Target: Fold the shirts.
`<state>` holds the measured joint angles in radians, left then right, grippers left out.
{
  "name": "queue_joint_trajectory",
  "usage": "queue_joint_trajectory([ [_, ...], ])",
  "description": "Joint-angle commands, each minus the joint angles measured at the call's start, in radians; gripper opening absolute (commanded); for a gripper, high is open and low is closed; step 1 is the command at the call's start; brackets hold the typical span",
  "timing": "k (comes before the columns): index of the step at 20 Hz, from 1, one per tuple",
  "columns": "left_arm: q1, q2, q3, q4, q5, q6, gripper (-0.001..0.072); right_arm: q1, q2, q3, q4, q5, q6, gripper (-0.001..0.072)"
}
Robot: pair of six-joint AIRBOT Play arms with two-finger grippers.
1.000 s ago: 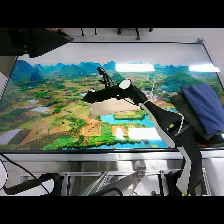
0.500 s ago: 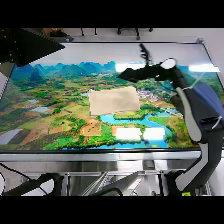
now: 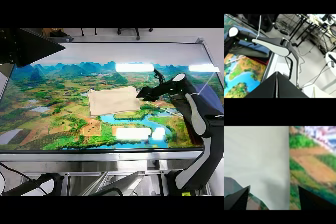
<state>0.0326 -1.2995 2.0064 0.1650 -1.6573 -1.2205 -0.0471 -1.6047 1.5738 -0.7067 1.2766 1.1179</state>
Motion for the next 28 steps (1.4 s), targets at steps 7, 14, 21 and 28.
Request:
queue_joint_trajectory([
  [7, -0.012, -0.057, -0.022, -0.001, -0.044, -0.011, 0.0015, 0.124, -0.098, -0.016, 0.182, -0.091, -0.107, 0.0189],
  [14, -0.062, -0.056, -0.153, -0.008, -0.034, -0.010, 0.0015, 0.042, 0.056, 0.068, 0.322, -0.069, -0.145, 0.0016],
  [21, -0.142, -0.056, -0.208, -0.009, -0.045, 0.055, 0.0015, -0.320, 0.328, 0.231, 0.326, -0.213, 0.093, 0.0016],
  [28, -0.246, -0.002, -0.291, -0.008, -0.037, 0.126, 0.0015, -0.696, 0.441, 0.231, 0.164, -0.053, 0.317, 0.0015],
])
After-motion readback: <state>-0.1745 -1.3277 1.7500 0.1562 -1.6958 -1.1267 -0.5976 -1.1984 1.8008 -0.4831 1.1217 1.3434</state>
